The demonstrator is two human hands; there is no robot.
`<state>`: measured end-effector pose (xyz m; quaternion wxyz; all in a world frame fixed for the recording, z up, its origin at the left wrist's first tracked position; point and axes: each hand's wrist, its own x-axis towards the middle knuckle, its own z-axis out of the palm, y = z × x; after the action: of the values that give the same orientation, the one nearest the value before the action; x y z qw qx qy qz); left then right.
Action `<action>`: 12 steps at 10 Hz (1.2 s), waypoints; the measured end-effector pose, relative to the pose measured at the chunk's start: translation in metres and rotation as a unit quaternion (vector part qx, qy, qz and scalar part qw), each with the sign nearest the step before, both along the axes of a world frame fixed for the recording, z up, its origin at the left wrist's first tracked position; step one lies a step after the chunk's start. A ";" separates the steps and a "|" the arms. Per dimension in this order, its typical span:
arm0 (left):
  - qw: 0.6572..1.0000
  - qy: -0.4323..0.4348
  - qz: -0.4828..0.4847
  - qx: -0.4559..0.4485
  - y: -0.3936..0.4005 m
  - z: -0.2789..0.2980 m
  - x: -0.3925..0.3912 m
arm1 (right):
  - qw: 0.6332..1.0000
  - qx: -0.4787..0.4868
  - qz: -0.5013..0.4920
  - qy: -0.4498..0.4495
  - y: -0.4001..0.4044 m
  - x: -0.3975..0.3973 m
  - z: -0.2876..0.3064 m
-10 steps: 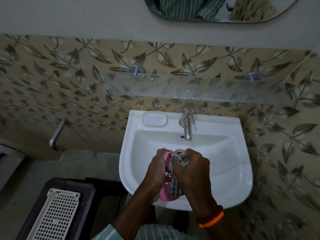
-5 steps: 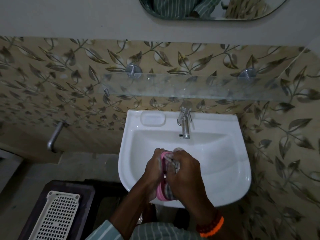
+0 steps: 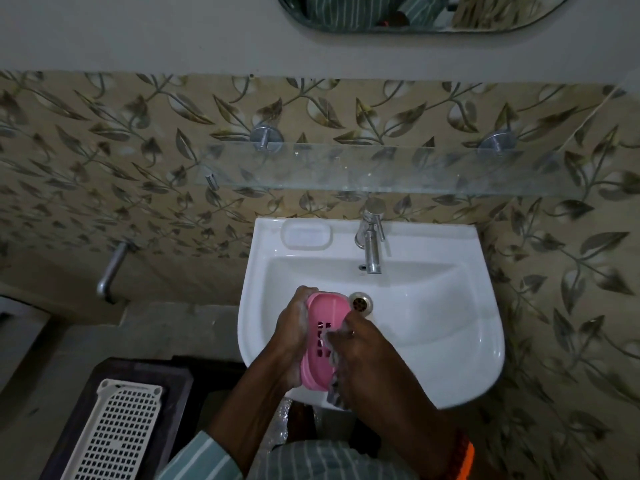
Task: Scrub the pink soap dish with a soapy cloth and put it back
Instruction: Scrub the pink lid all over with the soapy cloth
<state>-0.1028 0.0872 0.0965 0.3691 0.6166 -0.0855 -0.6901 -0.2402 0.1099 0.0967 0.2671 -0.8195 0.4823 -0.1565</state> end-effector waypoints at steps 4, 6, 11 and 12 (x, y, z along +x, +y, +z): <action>0.999 0.043 0.012 0.013 0.007 -0.014 -0.012 | 0.993 -0.046 -0.038 -0.100 -0.005 0.008 0.000; 0.998 0.064 0.018 -0.006 0.005 -0.022 -0.011 | 0.992 -0.105 -0.012 -0.071 -0.019 0.004 0.003; 0.995 0.096 -0.009 -0.016 -0.015 -0.013 0.007 | 0.993 0.073 0.052 -0.081 -0.007 0.002 0.016; 0.993 0.115 -0.014 -0.015 -0.019 -0.015 0.007 | 0.995 0.039 0.069 -0.059 -0.009 -0.002 0.014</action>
<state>-0.0961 0.0679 0.0816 0.3760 0.5262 -0.0614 -0.7603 -0.2417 0.1005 0.1110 0.3371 -0.8291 0.4137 -0.1667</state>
